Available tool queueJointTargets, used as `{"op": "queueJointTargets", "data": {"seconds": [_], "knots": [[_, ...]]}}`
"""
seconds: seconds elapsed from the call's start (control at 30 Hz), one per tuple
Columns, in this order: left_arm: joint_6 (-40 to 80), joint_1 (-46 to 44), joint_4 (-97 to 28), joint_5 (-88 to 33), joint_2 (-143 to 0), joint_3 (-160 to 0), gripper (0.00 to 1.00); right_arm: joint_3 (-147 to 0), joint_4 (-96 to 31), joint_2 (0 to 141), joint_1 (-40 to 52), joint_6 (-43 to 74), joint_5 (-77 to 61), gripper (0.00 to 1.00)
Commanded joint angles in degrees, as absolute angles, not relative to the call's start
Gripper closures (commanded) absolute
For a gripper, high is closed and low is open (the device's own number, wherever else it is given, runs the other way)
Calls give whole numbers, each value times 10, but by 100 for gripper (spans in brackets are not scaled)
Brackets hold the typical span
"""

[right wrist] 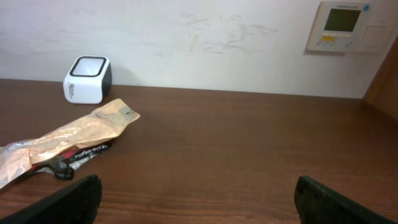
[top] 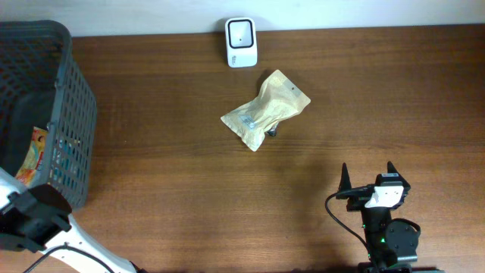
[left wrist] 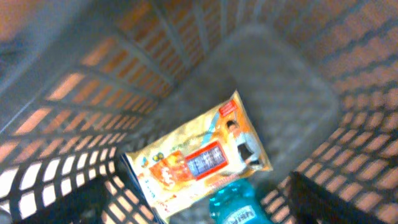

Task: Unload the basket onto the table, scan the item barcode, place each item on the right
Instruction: 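Reach the left gripper into the basket toward the yellow snack packet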

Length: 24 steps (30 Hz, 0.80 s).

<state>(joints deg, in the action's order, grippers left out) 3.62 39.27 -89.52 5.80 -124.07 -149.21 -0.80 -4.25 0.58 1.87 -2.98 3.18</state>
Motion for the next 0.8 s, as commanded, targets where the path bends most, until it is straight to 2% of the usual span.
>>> {"op": "queueJointTargets", "data": {"seconds": [0.0, 0.1, 0.17, 0.23, 0.53, 0.77], "knots": [[-79, 396, -869, 75, -1235, -1395, 42, -3, -45, 2, 21, -26, 32, 2], [-133, 395, -842, 73, -1235, -1316, 30, -3, -45, 2, 21, -26, 32, 2], [-159, 395, -819, 73, -1235, -1262, 29, -3, -45, 2, 22, -26, 32, 2], [-167, 395, -790, 73, -1235, -1216, 22, -3, -45, 2, 21, -26, 32, 2], [-229, 388, -668, 39, -1238, -1099, 20, -3, -45, 2, 21, -26, 32, 2], [-238, 381, -650, -18, -1241, -1087, 21, -3, -45, 2, 21, -26, 32, 2]]}}
